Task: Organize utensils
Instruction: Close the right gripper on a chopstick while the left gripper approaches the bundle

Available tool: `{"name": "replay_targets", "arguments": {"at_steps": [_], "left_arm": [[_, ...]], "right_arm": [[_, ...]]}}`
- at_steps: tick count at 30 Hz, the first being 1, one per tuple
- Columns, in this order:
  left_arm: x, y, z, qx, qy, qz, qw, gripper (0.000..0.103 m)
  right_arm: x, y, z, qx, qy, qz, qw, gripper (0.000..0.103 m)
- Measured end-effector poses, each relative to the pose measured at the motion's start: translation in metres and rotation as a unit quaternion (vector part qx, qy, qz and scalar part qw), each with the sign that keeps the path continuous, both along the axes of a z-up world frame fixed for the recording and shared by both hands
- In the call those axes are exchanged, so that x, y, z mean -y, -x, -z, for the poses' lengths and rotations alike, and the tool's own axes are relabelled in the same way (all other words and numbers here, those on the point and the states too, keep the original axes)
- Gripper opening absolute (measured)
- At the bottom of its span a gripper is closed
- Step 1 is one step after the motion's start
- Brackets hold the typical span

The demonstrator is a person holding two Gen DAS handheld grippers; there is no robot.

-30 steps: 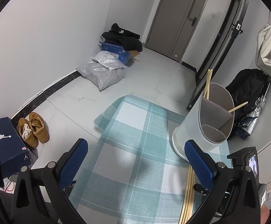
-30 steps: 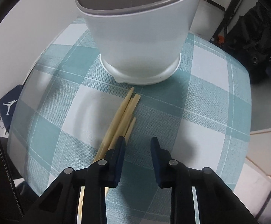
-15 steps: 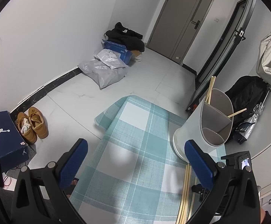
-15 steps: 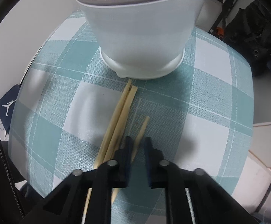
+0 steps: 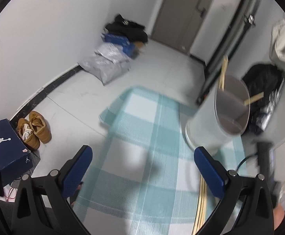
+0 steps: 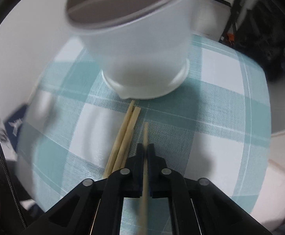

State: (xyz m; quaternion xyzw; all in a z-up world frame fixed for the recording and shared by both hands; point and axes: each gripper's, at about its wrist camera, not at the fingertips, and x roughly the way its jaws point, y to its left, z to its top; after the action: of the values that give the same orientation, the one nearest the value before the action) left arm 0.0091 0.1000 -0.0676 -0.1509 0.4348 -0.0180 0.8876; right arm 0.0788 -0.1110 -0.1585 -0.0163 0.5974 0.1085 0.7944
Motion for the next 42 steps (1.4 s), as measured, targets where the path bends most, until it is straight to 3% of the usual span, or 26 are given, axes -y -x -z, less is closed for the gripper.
{"name": "replay_targets", "arguments": {"at_steps": [2,5,11,15,19,24,28,29,30,33,37,42], "left_arm": [[0.012,0.0,0.009,-0.019,-0.012,0.023,0.9995,0.102],[0.04,0.001,0.021,-0.037,-0.07,0.059,0.9951,0.102],[0.077,0.003,0.042,-0.077,-0.085,0.12,0.986,0.102],[0.08,0.003,0.042,-0.094,-0.079,0.109,0.9865,0.102],[0.072,0.002,0.038,-0.087,-0.067,0.081,0.9906,0.102],[0.049,0.002,0.037,-0.085,-0.05,0.031,0.9947,0.102],[0.041,0.0,0.039,-0.084,-0.051,0.01,0.9951,0.102],[0.039,0.0,0.04,-0.083,-0.052,0.006,0.9952,0.102],[0.036,0.0,0.04,-0.083,-0.051,0.001,0.9953,0.102],[0.035,-0.002,0.046,-0.092,-0.041,0.008,0.9949,0.102],[0.051,-0.001,0.051,-0.105,-0.035,0.058,0.9922,0.102],[0.095,0.007,0.054,-0.099,-0.071,0.135,0.9832,0.102]], "right_arm": [[0.019,0.008,-0.006,0.017,-0.036,0.025,0.999,0.0],[0.043,0.015,-0.013,0.035,-0.064,0.055,0.996,0.0],[0.072,0.025,-0.008,0.032,-0.116,0.086,0.989,0.0],[0.056,0.03,-0.014,0.048,-0.092,0.025,0.994,0.004],[0.028,0.034,-0.003,0.045,-0.052,-0.028,0.997,0.02],[0.006,0.023,0.007,0.045,-0.007,-0.053,0.998,0.024],[-0.01,0.018,0.009,0.056,0.039,-0.07,0.995,0.023],[-0.014,0.019,0.011,0.063,0.052,-0.073,0.994,0.019],[-0.02,0.019,0.013,0.07,0.057,-0.081,0.993,0.007],[-0.025,0.02,0.014,0.073,0.06,-0.083,0.992,0.004],[-0.009,0.018,0.011,0.072,0.012,-0.053,0.996,0.003],[0.039,0.017,-0.006,0.07,-0.099,0.025,0.992,0.003]]}}
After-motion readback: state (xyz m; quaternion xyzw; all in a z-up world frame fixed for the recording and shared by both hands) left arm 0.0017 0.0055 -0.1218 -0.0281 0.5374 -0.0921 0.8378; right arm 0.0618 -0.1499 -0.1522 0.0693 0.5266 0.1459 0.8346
